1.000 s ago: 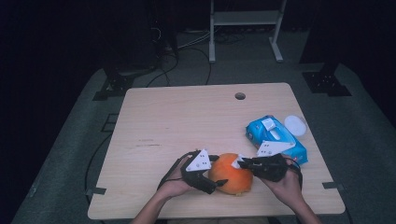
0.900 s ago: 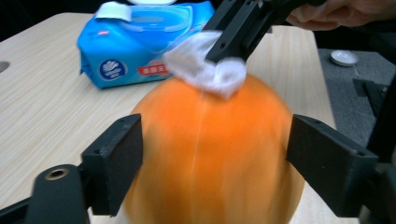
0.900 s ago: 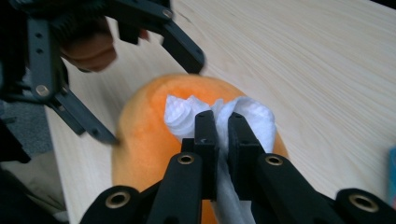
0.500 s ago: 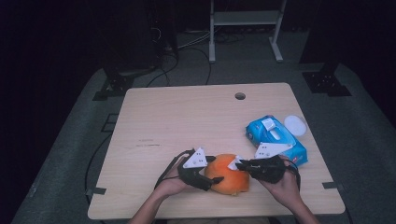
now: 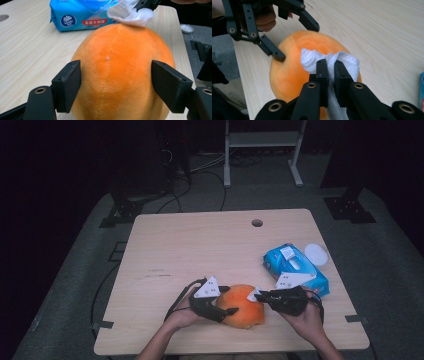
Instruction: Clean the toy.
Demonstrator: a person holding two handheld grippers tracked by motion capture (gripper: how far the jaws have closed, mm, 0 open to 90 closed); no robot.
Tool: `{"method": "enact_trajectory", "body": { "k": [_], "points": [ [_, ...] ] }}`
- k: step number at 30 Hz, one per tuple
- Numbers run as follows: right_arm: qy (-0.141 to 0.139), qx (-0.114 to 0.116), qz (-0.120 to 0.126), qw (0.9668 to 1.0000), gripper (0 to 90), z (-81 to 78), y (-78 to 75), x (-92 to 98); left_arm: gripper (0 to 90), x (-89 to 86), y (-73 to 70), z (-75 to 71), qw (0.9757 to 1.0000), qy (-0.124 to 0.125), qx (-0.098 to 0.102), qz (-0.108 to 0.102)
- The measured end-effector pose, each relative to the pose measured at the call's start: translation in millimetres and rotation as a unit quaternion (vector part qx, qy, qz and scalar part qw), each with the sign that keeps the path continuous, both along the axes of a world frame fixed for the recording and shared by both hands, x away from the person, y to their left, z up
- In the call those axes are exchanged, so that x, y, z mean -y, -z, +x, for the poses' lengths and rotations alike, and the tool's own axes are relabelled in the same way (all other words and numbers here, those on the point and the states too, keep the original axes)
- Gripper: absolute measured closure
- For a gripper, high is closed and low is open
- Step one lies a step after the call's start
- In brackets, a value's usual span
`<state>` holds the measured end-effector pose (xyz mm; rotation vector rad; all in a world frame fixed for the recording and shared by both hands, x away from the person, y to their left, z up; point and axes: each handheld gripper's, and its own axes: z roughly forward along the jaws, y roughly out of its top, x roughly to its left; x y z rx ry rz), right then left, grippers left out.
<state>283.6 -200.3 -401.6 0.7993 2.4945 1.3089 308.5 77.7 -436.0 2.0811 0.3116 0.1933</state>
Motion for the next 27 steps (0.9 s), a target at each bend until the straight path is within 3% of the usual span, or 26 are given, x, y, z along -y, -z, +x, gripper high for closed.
{"method": "enact_trajectory", "body": {
  "k": [3, 6, 8, 10, 12, 13, 16, 18, 21, 23, 24, 27],
  "points": [
    [-0.001, -0.002, 0.007, 1.0, 83.4, -0.9, 0.0, -0.5, 21.2, 4.4, -5.3, -3.6, 0.9998, 0.009, 0.017, 0.0],
    [-0.012, 0.007, 0.008, 0.9999, 83.4, -4.0, -3.4, -10.2, 19.1, 9.6, -9.5, -7.8, 0.9993, 0.02, 0.028, -0.015],
    [-0.024, 0.01, 0.01, 0.9996, 83.4, -6.0, -5.7, -15.3, 23.1, 13.9, -9.2, -10.7, 0.9987, 0.03, 0.042, 0.008],
    [-0.027, 0.014, 0.003, 0.9995, 83.2, -6.9, -5.6, -16.5, 26.2, 12.8, -7.8, -9.4, 0.9991, 0.025, 0.032, 0.009],
    [-0.024, 0.008, 0.008, 0.9997, 83.1, -5.3, -3.9, -12.8, 28.0, 9.3, -5.9, -6.1, 0.9995, 0.02, 0.022, 0.007],
    [-0.02, 0.005, 0.009, 0.9997, 83.2, -4.1, -2.4, -10.1, 28.4, 4.1, -4.2, -1.9, 0.9999, 0.012, 0.007, 0.001],
    [-0.008, -0.005, 0.007, 0.9999, 83.3, -1.5, 2.0, -2.9, 29.1, -3.4, -3.0, 2.9, 1.0, -0.001, -0.004, -0.003],
    [-0.006, -0.004, 0.007, 0.9999, 83.2, -2.0, 2.2, -2.4, 28.1, -3.7, -4.9, 2.6, 1.0, 0.002, 0.0, -0.002],
    [-0.013, 0.006, 0.008, 0.9999, 83.2, -4.6, -2.1, -9.7, 19.5, 3.6, -10.0, -4.1, 0.9994, 0.021, 0.027, -0.012],
    [-0.016, 0.009, 0.009, 0.9998, 83.2, -5.7, -3.4, -12.6, 18.8, 6.5, -10.9, -6.3, 0.999, 0.029, 0.031, -0.014],
    [-0.027, 0.013, 0.014, 0.9995, 83.2, -7.3, -5.6, -17.6, 22.0, 10.4, -10.6, -8.6, 0.9985, 0.033, 0.043, 0.005],
    [-0.029, 0.016, 0.007, 0.9994, 83.2, -8.1, -5.4, -18.7, 27.7, 6.9, -9.1, -4.7, 0.9994, 0.019, 0.029, 0.008]
  ]
}}
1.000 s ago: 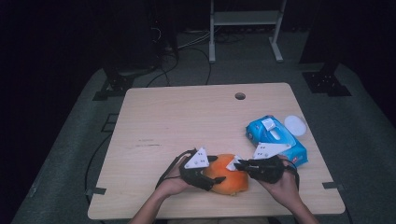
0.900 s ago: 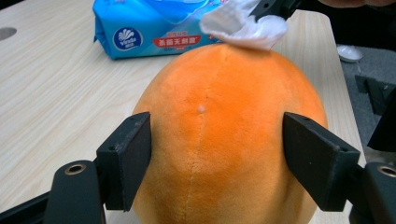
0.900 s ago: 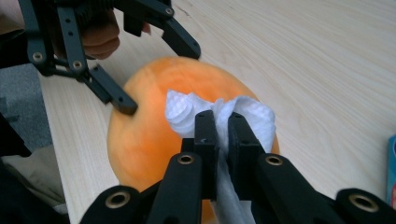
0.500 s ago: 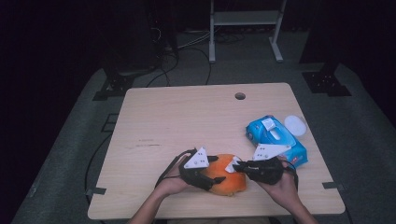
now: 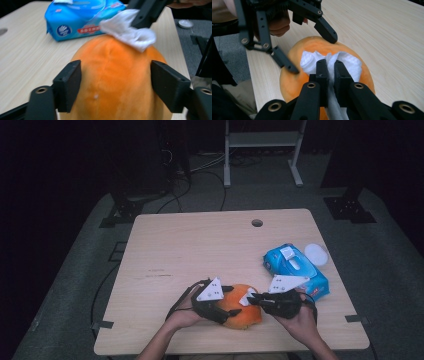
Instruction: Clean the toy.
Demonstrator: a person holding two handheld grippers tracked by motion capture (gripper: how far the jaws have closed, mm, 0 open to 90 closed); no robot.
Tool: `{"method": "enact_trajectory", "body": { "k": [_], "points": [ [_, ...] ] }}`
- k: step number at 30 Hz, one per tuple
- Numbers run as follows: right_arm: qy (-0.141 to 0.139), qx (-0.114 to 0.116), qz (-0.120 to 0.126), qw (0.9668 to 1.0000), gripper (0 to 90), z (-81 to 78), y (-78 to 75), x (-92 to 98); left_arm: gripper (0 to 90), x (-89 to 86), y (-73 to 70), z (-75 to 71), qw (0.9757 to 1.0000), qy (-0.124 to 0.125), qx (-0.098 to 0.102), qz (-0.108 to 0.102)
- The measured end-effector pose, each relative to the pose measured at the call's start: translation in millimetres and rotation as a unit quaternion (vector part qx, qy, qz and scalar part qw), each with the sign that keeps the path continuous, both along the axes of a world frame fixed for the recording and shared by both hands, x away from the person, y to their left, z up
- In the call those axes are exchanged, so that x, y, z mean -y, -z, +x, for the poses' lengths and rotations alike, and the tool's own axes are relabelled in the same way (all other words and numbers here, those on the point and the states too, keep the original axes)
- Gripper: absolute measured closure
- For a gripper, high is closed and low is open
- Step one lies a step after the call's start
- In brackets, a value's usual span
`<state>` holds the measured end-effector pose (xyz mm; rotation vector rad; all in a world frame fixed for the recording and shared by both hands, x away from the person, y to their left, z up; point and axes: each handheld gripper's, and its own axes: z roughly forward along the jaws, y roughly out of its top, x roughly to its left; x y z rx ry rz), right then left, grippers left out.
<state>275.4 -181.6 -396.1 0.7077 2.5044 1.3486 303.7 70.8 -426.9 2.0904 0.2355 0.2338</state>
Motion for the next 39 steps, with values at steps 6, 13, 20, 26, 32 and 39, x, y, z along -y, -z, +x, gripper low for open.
{"method": "enact_trajectory", "body": {
  "k": [6, 13, 20, 26, 32, 39],
  "points": [
    [-0.006, -0.015, -0.001, 0.9999, 83.3, -2.6, 4.9, 5.3, 30.6, -16.9, 4.0, 13.6, 0.9981, -0.039, -0.043, -0.024],
    [-0.02, -0.013, 0.001, 0.9997, 83.3, -5.0, 4.5, -2.9, 19.3, -9.6, -0.9, 6.0, 0.9994, -0.001, -0.017, -0.03],
    [0.016, -0.019, 0.011, 0.9996, 83.3, 5.0, 7.3, 6.9, 31.8, -12.3, 1.8, 11.4, 0.9981, -0.044, -0.037, -0.025],
    [0.012, -0.035, 0.018, 0.9991, 83.3, 3.2, 11.1, 11.9, 30.0, -20.8, 5.0, 17.2, 0.9946, -0.059, -0.07, -0.049],
    [0.025, -0.043, 0.026, 0.9984, 83.2, 8.3, 14.6, 12.2, 31.2, -19.0, 5.9, 13.2, 0.9963, -0.032, -0.068, -0.043],
    [0.056, -0.059, 0.024, 0.9964, 83.2, 21.0, 22.4, 18.6, 27.4, -18.9, -0.4, 3.4, 0.997, 0.036, -0.065, -0.022]
  ]
}}
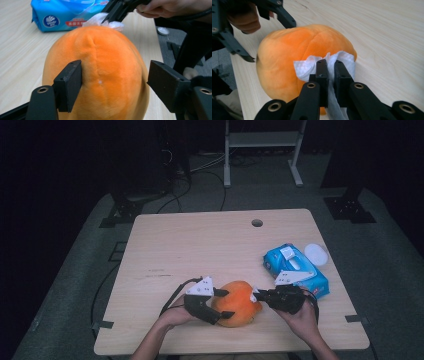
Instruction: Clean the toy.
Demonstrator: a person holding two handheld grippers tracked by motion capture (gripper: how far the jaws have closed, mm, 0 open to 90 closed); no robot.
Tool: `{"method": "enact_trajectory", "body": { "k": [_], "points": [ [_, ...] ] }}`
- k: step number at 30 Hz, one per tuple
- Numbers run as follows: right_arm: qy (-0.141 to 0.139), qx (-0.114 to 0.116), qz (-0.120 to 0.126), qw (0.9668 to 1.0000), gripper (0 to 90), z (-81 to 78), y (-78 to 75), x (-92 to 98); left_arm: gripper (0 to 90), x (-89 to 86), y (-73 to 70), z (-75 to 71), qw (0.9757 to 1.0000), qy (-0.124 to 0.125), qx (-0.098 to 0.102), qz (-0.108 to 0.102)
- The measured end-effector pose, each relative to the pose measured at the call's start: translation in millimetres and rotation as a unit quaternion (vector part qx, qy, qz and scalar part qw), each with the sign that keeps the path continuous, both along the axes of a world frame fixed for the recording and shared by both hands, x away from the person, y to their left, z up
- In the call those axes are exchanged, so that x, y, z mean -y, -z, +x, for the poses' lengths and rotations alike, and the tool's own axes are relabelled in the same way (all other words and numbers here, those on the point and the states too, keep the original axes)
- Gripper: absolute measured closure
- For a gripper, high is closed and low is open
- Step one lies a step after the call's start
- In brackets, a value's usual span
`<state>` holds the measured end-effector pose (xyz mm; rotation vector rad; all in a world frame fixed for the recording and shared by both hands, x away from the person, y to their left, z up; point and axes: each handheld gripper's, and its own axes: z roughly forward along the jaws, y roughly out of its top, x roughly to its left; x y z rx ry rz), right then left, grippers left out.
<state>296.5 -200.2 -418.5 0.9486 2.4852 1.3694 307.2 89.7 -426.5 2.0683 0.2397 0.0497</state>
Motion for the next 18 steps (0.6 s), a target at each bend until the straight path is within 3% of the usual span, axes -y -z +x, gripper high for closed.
{"method": "enact_trajectory", "body": {
  "k": [2, 4, 6, 8, 9, 14, 18],
  "points": [
    [-0.008, 0.0, 0.003, 1.0, 83.2, -1.6, -0.2, 0.3, 20.7, 0.8, -1.6, 1.0, 0.9999, -0.012, -0.001, -0.002],
    [-0.023, -0.001, 0.006, 0.9997, 83.2, -6.5, -2.0, -2.8, 15.0, 3.0, -2.5, 7.3, 0.9984, -0.056, -0.003, -0.011],
    [-0.047, -0.002, 0.006, 0.9989, 83.2, -14.4, -3.3, -9.8, 13.4, 5.4, 1.1, 8.0, 0.9985, -0.054, -0.014, -0.001],
    [-0.058, 0.013, -0.009, 0.9982, 83.2, -21.5, -6.7, -17.1, 16.8, 6.7, 4.7, 4.3, 0.9992, -0.039, 0.004, 0.011],
    [-0.057, 0.022, -0.013, 0.998, 83.2, -23.3, -8.8, -19.1, 20.4, 6.7, 4.7, 4.3, 0.9992, -0.039, 0.004, 0.011],
    [-0.039, 0.037, 0.017, 0.9984, 83.2, -18.3, -16.0, -19.9, 26.2, 11.7, 6.8, -2.0, 0.9993, -0.01, 0.02, 0.029],
    [-0.03, 0.024, 0.018, 0.9991, 83.2, -11.8, -8.3, -16.4, 26.5, 9.2, 7.3, 1.8, 0.9993, -0.027, 0.012, 0.024]
  ]
}}
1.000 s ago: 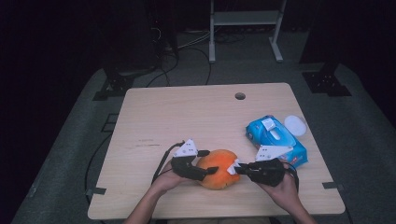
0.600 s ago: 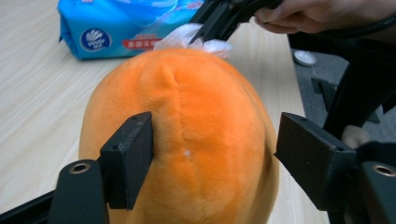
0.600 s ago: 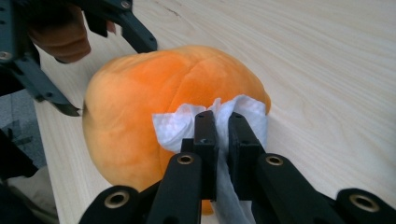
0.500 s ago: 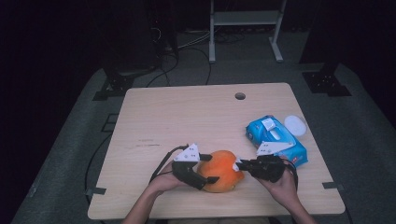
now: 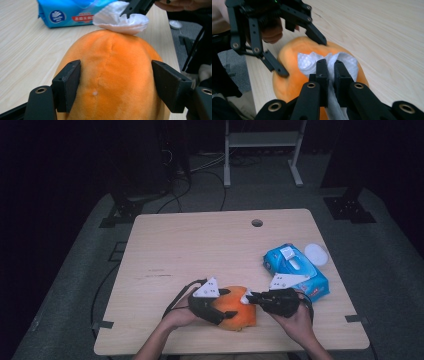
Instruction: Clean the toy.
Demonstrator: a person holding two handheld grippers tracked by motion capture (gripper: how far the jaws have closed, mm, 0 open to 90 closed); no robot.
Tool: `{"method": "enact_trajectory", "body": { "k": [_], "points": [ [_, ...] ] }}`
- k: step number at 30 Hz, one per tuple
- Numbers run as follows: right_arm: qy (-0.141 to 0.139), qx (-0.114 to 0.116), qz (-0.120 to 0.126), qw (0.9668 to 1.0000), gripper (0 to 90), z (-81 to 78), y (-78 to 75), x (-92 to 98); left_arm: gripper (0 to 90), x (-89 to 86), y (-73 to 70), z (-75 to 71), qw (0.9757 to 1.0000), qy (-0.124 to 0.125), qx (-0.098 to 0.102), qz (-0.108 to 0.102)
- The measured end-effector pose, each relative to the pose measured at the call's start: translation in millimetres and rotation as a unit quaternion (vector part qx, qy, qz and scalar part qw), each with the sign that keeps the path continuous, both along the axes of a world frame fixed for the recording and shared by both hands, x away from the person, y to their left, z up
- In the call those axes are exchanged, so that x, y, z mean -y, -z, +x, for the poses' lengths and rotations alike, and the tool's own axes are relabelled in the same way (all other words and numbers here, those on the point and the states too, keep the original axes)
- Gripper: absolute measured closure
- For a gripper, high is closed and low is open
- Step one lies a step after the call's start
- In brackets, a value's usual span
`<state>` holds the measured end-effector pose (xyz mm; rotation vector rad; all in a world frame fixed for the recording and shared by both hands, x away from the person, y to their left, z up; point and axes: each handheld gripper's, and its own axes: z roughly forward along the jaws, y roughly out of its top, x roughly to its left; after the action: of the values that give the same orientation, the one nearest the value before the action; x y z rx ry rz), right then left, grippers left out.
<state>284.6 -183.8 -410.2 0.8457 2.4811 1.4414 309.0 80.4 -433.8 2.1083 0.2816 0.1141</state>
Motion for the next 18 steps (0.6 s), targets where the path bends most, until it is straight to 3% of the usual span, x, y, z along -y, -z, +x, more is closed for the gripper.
{"method": "enact_trajectory", "body": {
  "k": [4, 9, 13, 18],
  "points": [
    [0.012, -0.011, -0.009, 0.9998, 83.2, 4.3, 6.4, 6.9, 27.2, -11.2, 2.0, 9.0, 0.9994, -0.019, -0.023, -0.019],
    [0.004, -0.035, -0.003, 0.9994, 83.1, 2.1, 12.4, 8.1, 27.2, -20.9, 3.6, 15.6, 0.9979, -0.033, -0.043, -0.035],
    [-0.01, -0.03, 0.0, 0.9995, 83.1, -3.4, 9.0, 4.6, 27.1, -25.4, 3.9, 17.5, 0.997, -0.038, -0.052, -0.042],
    [-0.005, -0.031, 0.002, 0.9995, 83.0, -0.2, 9.7, 5.2, 28.3, -24.2, 5.1, 15.2, 0.9979, -0.023, -0.044, -0.043]
  ]
}}
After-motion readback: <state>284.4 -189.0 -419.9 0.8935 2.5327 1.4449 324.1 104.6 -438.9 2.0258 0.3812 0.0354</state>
